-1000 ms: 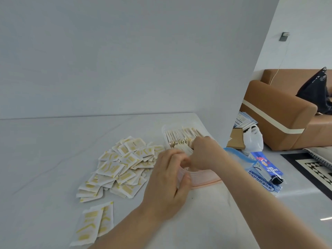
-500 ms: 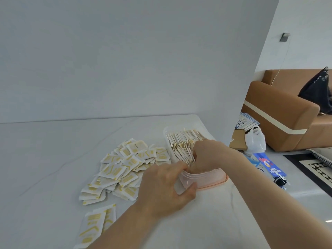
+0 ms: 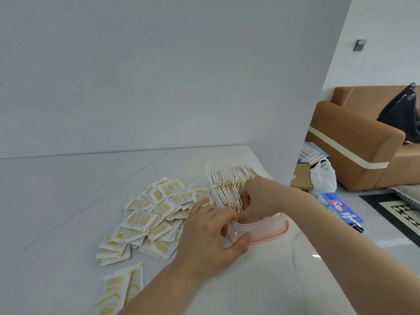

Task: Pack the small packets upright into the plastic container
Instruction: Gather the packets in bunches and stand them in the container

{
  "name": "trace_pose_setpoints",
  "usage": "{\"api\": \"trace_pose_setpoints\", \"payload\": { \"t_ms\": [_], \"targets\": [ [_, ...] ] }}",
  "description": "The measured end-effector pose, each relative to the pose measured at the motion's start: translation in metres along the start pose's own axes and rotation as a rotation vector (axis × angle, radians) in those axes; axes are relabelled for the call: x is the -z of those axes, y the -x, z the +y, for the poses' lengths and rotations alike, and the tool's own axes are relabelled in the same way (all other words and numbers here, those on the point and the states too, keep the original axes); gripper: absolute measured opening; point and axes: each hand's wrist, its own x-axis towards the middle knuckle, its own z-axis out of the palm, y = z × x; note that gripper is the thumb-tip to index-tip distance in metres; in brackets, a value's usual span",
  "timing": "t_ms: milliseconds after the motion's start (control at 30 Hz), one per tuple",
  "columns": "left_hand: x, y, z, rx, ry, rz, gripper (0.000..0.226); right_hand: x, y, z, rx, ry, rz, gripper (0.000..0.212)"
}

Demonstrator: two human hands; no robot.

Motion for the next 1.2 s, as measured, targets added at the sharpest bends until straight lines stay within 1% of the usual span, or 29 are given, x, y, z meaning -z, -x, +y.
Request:
{"api": "trace_pose_setpoints", "payload": {
  "t_ms": [100, 233, 333, 400, 533, 733, 867, 1000, 1067, 1200],
  "targets": [
    [-0.002, -0.001, 0.000, 0.019, 0.031, 0.004, 0.030, 0.001, -0.005, 0.001, 0.045, 0.056, 0.040, 0.046],
    [-0.004, 0.000, -0.001, 0.055, 0.180, -0.037, 0.024, 0.001, -0.009, -0.008, 0.052, 0.178, 0.124, 0.047],
    [-0.004, 0.000, -0.003, 0.081, 0.249, -0.045, 0.024, -0.001, -0.011, -0.010, 0.001, 0.178, 0.186, 0.044],
    [-0.004, 0.000, -0.004, 0.086, 0.252, -0.033, 0.024, -0.005, -0.013, -0.008, 0.013, 0.142, 0.173, 0.047],
    [-0.005, 0.001, -0.006, 0.089, 0.254, -0.033, 0.020, 0.000, -0.012, 0.001, 0.034, 0.106, 0.070, 0.044],
    [-0.006, 0.002, -0.004, 0.097, 0.268, -0.025, 0.020, 0.002, -0.016, -0.003, 0.041, 0.208, 0.116, 0.048],
    [-0.006, 0.002, -0.004, 0.096, 0.280, -0.029, 0.018, 0.000, -0.010, -0.003, 0.032, 0.229, 0.105, 0.056],
    [-0.005, 0.002, -0.004, 0.092, 0.274, -0.031, 0.019, 0.000, -0.008, -0.007, 0.027, 0.300, 0.155, 0.061],
    [-0.005, 0.002, -0.004, 0.091, 0.275, -0.025, 0.020, 0.000, -0.010, -0.010, 0.009, 0.320, 0.167, 0.061],
    [-0.003, 0.002, -0.003, 0.079, 0.274, -0.024, 0.023, -0.001, -0.010, -0.015, -0.023, 0.325, 0.177, 0.054]
  ]
}}
